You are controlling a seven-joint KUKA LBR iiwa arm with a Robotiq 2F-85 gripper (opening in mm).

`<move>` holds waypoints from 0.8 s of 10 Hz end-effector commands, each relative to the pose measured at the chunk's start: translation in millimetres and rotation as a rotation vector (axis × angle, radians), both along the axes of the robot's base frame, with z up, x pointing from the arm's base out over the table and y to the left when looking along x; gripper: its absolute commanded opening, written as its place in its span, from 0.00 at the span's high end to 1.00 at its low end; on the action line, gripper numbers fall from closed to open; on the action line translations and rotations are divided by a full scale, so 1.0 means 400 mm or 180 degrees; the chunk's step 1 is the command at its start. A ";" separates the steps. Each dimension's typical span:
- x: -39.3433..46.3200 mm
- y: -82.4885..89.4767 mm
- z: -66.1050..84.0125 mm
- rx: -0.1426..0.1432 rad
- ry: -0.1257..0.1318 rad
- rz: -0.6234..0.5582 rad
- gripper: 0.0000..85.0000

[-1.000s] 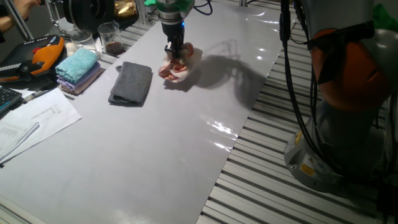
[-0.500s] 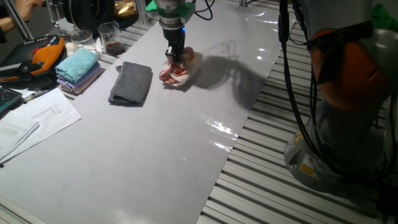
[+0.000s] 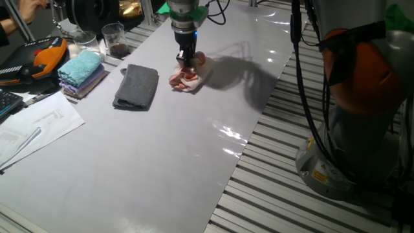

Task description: Clean the table with a cloth

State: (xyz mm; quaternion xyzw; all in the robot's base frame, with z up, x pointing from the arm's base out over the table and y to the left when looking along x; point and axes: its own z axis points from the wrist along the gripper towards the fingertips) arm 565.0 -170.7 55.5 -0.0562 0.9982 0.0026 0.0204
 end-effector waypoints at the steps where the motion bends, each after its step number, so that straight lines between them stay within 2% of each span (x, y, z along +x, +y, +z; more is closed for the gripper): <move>1: 0.000 0.000 -0.002 0.0006 0.0001 -0.0010 1.00; 4: 0.011 0.013 -0.004 0.0031 -0.0004 -0.0030 1.00; 6: 0.020 0.030 0.011 0.0007 0.0021 -0.0039 1.00; 8: 0.025 0.045 0.009 0.0008 0.0021 -0.0059 1.00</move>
